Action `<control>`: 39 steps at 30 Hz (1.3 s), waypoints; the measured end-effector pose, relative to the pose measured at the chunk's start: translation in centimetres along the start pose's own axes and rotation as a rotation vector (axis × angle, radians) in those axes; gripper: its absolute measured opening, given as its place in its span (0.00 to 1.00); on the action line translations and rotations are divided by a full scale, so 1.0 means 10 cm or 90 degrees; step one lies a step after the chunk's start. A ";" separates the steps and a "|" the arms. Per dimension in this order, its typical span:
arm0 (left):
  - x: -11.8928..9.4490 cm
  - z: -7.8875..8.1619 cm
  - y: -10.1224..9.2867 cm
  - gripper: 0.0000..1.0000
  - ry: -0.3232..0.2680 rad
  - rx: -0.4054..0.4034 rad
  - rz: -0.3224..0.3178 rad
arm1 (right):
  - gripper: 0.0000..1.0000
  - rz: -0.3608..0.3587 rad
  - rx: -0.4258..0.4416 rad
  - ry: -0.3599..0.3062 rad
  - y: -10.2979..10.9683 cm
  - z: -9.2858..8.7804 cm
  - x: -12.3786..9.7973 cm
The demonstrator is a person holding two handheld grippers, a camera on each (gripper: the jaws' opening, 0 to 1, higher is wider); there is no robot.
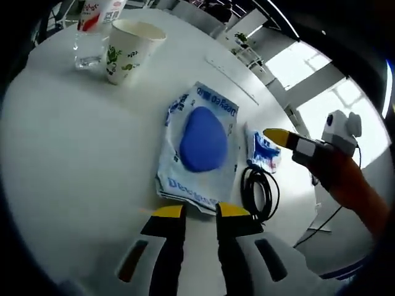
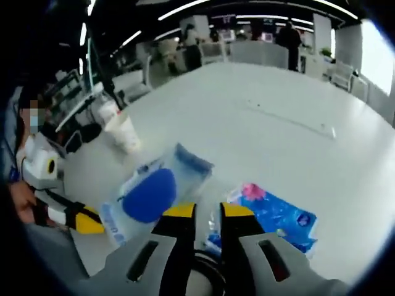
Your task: Arrange the tabletop items into an orderly group along one side of the table until the central work area is clear of visible clutter.
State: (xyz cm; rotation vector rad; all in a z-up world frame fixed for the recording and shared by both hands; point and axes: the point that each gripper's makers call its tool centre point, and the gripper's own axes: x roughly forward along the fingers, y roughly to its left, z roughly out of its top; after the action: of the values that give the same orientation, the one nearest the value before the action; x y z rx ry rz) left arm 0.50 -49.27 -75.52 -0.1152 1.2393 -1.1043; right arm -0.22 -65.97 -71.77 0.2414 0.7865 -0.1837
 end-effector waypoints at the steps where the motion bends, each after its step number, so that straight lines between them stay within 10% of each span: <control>1: 0.00 0.00 0.00 0.16 0.001 0.001 0.001 | 0.14 0.002 -0.004 0.002 0.00 0.03 0.04; 27: 0.18 -0.03 0.04 0.08 0.007 -0.078 -0.003 | 0.25 0.052 -0.165 0.106 0.07 0.34 0.72; 39: 0.20 -0.02 -0.01 0.01 0.012 -0.069 -0.011 | 0.00 0.044 -0.238 0.121 0.11 0.33 0.76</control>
State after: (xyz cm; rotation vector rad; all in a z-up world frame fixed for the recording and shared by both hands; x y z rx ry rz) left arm 0.11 -50.65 -76.92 -0.1981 1.3176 -1.0560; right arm 7.57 -66.45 -74.85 -0.0689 0.9835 0.0541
